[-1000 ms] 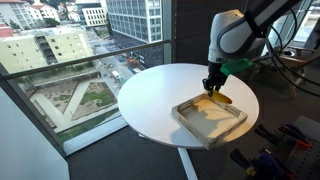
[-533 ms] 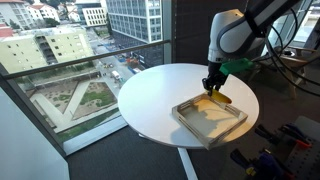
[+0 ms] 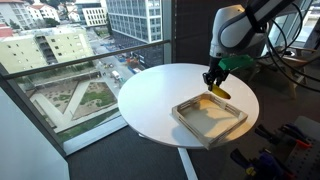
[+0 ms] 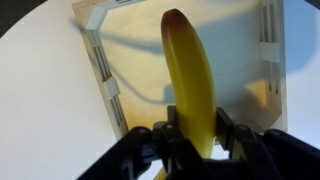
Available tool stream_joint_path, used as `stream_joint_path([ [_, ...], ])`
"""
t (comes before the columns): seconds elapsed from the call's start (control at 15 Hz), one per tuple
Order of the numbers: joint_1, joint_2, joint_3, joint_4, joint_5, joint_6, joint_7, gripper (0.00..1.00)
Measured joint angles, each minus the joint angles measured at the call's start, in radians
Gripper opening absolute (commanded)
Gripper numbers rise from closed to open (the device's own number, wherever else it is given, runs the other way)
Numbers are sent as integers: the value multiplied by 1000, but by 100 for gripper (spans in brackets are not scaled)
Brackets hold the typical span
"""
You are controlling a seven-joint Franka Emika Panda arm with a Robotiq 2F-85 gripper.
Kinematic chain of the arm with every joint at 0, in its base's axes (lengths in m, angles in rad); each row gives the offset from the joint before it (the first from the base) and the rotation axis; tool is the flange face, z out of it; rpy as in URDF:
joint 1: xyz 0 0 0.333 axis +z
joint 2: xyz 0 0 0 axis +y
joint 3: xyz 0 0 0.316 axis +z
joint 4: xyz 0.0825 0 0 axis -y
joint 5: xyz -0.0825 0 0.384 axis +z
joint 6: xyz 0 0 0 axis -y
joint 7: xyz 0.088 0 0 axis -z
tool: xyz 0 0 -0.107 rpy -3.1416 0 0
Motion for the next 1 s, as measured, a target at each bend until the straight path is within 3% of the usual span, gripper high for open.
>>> stream_joint_path([
  [1.0, -77, -1, -73, 64, 0, -76, 72, 15],
])
